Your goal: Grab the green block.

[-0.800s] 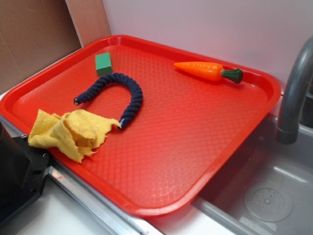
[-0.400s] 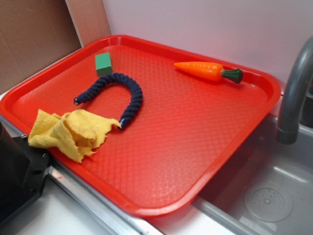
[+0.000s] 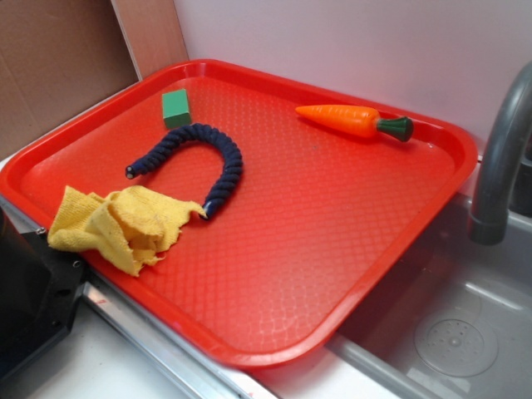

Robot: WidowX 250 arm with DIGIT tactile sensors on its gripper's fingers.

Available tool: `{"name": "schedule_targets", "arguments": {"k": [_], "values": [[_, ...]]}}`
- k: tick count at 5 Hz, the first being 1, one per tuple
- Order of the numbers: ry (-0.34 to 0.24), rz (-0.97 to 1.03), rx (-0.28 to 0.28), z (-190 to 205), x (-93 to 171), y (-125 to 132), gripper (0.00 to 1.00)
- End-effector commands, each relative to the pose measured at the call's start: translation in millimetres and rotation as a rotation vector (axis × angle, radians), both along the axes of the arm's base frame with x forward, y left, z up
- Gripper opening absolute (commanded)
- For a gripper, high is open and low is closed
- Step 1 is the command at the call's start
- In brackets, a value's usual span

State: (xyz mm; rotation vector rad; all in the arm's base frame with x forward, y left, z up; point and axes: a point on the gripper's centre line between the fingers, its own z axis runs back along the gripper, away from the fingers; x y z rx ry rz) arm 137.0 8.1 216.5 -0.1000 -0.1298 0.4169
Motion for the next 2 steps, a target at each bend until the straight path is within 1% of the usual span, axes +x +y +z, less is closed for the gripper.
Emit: {"name": "schedule_targets", "arguments": {"k": [1,2], "values": [[-0.097,0.474,0.011,-44,37,47,1.00],[-0.130,0.593,0.050,-72,57,65,1.00]]}}
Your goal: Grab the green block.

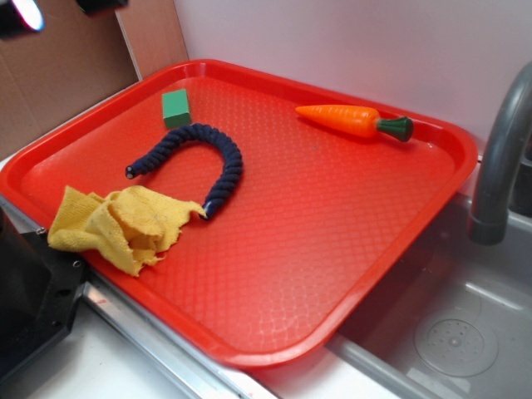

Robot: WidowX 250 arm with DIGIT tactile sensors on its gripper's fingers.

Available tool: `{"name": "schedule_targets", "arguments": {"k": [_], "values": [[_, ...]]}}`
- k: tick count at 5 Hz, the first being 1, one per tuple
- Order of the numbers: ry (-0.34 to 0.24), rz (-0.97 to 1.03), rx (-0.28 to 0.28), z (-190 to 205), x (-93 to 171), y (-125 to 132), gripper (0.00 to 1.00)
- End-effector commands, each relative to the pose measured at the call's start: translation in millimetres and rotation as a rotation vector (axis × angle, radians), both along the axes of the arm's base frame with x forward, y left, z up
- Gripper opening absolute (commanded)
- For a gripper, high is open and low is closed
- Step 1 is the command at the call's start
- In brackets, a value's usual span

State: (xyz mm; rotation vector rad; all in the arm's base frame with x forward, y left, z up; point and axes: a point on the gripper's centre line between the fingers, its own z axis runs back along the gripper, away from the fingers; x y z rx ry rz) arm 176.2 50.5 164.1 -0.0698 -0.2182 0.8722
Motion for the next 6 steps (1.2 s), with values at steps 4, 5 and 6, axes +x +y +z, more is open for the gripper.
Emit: {"name": "schedule_targets", "arguments": {"k": [4,5,6], "values": [[-0.077,0.313,0.106,-110,92,66,1.00],[-0.045,0.329,0.132,-123,97,73,1.00],[-0.045,0.308,0.113,-130,103,73,1.00]]}}
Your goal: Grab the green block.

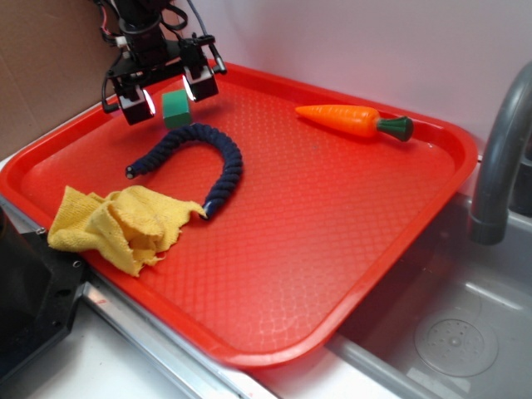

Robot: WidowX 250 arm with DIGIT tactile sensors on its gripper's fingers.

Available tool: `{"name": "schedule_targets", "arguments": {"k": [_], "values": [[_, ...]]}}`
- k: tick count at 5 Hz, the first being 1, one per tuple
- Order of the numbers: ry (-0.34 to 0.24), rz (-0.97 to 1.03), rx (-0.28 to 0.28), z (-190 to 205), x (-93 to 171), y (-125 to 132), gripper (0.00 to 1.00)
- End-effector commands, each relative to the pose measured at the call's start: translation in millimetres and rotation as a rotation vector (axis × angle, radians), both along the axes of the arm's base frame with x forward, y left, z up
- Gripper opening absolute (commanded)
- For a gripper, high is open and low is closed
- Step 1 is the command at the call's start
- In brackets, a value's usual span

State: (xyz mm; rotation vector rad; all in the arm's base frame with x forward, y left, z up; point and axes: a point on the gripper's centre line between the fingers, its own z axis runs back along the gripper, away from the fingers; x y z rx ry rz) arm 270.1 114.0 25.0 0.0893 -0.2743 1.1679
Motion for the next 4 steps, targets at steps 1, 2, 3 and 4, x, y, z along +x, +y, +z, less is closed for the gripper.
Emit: {"name": "schedule_targets", "arguments": {"k": [1,2,3,4], "values": [[-0.069,0.014,0.011,7,9,9,0.00],[-0.069,0.039,0.014,6,8,8,0.00],[-0.023,-0.012,0.006,10,9,4,0.00],[0.078,-0.145,0.024,30,12,-13,0.00]]}}
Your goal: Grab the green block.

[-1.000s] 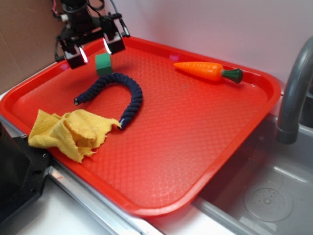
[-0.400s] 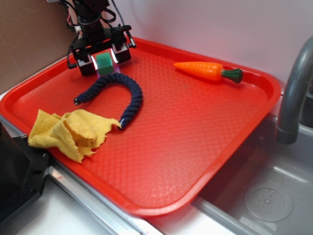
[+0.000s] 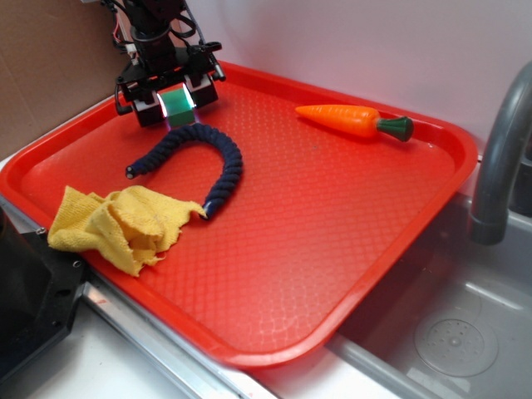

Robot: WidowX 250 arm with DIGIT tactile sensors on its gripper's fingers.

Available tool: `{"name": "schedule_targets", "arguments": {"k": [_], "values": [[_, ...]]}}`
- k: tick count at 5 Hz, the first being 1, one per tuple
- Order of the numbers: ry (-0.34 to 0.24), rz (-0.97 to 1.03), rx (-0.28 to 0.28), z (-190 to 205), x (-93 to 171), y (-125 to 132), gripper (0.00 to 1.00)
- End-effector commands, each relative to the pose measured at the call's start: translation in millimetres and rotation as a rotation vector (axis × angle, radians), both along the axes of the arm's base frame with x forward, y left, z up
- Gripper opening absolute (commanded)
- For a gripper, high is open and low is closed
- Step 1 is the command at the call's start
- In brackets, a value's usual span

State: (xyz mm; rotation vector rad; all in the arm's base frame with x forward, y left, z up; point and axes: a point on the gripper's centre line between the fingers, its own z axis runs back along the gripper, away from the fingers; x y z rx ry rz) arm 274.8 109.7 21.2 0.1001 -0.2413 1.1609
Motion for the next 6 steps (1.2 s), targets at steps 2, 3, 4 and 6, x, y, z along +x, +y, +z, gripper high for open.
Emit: {"name": "schedule_targets", "arguments": {"k": [2,3,4,6], "values": [[0.132,-0.624,-0.002,98,-11,-68,0.00],[0.123,-0.758,-0.057,126,-30,-95,0.00],[0.080,-0.852,-0.114,154,-61,-110,0.00],[0.006,-0.917,-0.086,168,-105,-122,0.00]]}}
